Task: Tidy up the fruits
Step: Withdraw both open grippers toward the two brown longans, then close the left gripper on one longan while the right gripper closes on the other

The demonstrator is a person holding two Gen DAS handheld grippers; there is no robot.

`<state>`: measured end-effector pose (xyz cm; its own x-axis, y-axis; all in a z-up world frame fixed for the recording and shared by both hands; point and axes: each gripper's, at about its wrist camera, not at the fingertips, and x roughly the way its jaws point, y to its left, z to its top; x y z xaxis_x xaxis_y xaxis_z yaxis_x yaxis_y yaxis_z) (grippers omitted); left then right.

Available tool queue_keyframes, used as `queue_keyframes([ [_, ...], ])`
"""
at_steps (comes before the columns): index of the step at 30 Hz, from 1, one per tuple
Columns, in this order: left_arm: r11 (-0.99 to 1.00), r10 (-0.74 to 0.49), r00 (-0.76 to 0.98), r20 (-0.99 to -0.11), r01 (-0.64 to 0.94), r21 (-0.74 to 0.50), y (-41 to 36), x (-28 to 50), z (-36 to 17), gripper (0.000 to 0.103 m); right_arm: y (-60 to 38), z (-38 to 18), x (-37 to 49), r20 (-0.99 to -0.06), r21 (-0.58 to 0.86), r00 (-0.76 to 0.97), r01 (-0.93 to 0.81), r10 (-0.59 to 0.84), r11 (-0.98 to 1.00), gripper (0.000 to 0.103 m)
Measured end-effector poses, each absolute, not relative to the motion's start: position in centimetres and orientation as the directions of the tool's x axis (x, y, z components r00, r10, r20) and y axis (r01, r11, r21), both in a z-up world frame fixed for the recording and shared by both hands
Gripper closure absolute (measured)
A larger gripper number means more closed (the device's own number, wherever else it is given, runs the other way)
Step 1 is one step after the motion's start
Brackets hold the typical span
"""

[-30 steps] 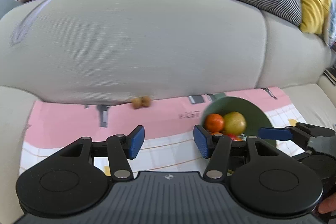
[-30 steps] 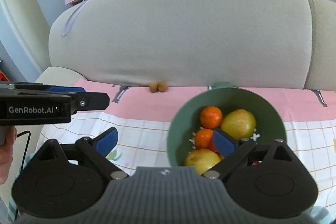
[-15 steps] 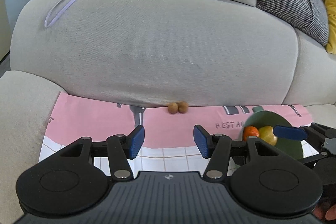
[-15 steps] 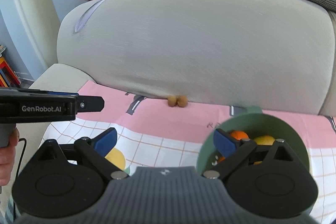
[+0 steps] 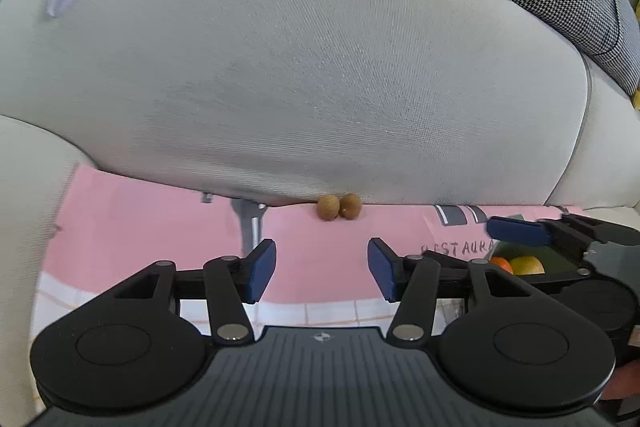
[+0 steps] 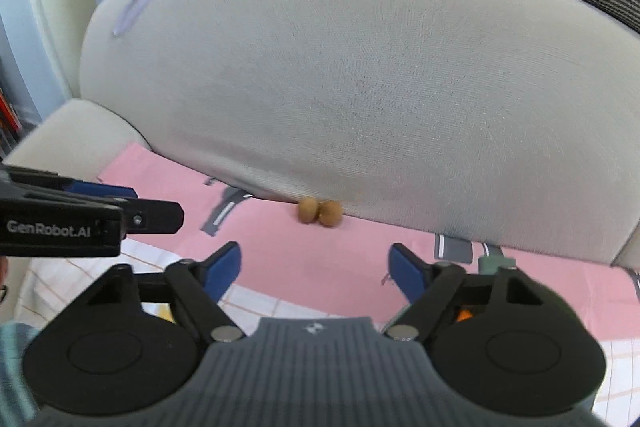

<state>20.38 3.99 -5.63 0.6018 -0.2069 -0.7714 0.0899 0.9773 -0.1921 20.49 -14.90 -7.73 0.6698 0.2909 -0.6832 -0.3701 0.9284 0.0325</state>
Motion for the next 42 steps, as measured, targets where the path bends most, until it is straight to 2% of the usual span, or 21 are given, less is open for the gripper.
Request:
queue_keyframes([
  [3, 0.971, -0.229, 0.583, -0.779, 0.077, -0.228, 3.9, 22.3, -7.1, 0.046, -14.8, -8.9, 22.7, -0.701, 0.035, 0.652, -0.371, 0.287, 0.928, 0.04],
  [11, 0.963, -0.253, 0.538, -0.804, 0.056, -0.265, 3.7, 26.6, -10.6, 0.05, -14.8, -11.1, 27.2, -0.734, 0.052, 0.617, -0.365, 0.284, 0.929, 0.053],
  [15, 0.959, -0.267, 0.522, -0.81, 0.061, -0.276, 3.5, 28.2, -12.2, 0.053, -15.6, -12.3, 29.7, -0.765, 0.135, 0.571, -0.311, 0.298, 0.941, 0.059],
  [19, 0.961, -0.268, 0.511, -0.817, 0.088, -0.261, 3.0, 29.6, -14.1, 0.054, -16.4, -12.9, 31.1, -0.772, 0.196, 0.558, -0.244, 0.302, 0.95, 0.059],
  [28, 0.948, -0.311, 0.487, -0.817, 0.095, -0.304, 2.5, 31.6, -16.8, 0.054, -16.6, -14.1, 32.2, -0.787, 0.204, 0.54, -0.228, 0.298, 0.952, 0.059],
  [33, 0.943, -0.322, 0.487, -0.811, 0.089, -0.321, 2.4, 32.2, -17.5, 0.062, -16.3, -14.8, 32.7, -0.787, 0.221, 0.533, -0.224, 0.309, 0.949, 0.059],
  [38, 0.937, -0.343, 0.474, -0.811, 0.11, -0.332, 2.1, 32.4, -18.3, 0.076, -16.1, -15.5, 33.0, -0.791, 0.236, 0.523, -0.217, 0.317, 0.947, 0.059],
  [42, 0.94, -0.331, 0.481, -0.812, 0.09, -0.33, 2.7, 31.6, -17.9, 0.076, -15.3, -15.5, 33.3, -0.788, 0.24, 0.524, -0.221, 0.323, 0.945, 0.059],
])
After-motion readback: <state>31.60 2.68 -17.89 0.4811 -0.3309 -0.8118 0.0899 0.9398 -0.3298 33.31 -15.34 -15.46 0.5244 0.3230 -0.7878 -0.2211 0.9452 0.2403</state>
